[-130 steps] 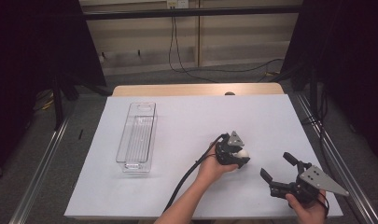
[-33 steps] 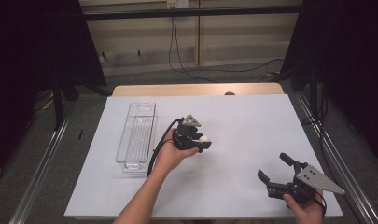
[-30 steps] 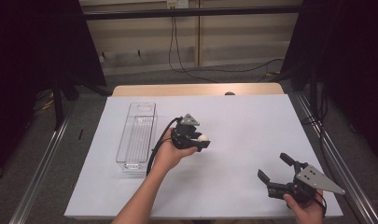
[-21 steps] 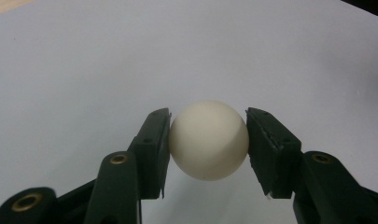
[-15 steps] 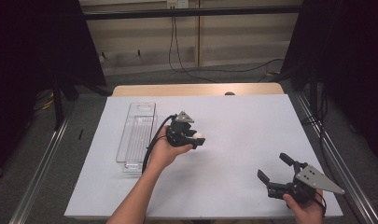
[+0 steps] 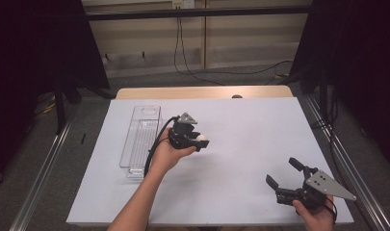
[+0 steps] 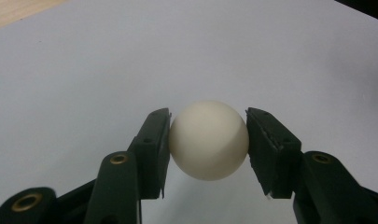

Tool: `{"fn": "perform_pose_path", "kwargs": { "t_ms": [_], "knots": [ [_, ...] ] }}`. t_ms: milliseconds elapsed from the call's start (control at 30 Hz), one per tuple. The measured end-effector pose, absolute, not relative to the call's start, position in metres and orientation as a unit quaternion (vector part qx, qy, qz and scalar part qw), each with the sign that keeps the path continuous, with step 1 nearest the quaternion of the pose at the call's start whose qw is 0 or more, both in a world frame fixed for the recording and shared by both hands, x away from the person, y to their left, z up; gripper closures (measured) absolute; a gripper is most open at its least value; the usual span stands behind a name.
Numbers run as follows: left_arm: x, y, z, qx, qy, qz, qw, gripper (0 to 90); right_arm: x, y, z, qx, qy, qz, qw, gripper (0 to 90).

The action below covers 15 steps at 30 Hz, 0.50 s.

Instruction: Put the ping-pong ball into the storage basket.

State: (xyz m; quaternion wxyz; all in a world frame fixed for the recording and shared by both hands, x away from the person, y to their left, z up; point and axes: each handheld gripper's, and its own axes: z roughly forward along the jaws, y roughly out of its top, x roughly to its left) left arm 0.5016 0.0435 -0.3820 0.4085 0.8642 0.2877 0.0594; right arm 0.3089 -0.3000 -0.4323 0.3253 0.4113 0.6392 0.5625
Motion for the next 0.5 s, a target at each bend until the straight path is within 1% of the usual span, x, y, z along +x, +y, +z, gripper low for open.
{"fn": "perform_pose_path", "kwargs": {
  "t_ms": [500],
  "knots": [
    [0.5054, 0.0524, -0.3795, 0.860, 0.298, 0.061, 0.410, 51.2, 0.3088, -0.3000, -0.4323, 0.410, 0.640, 0.563, 0.325, 2.4]
  ]
}}
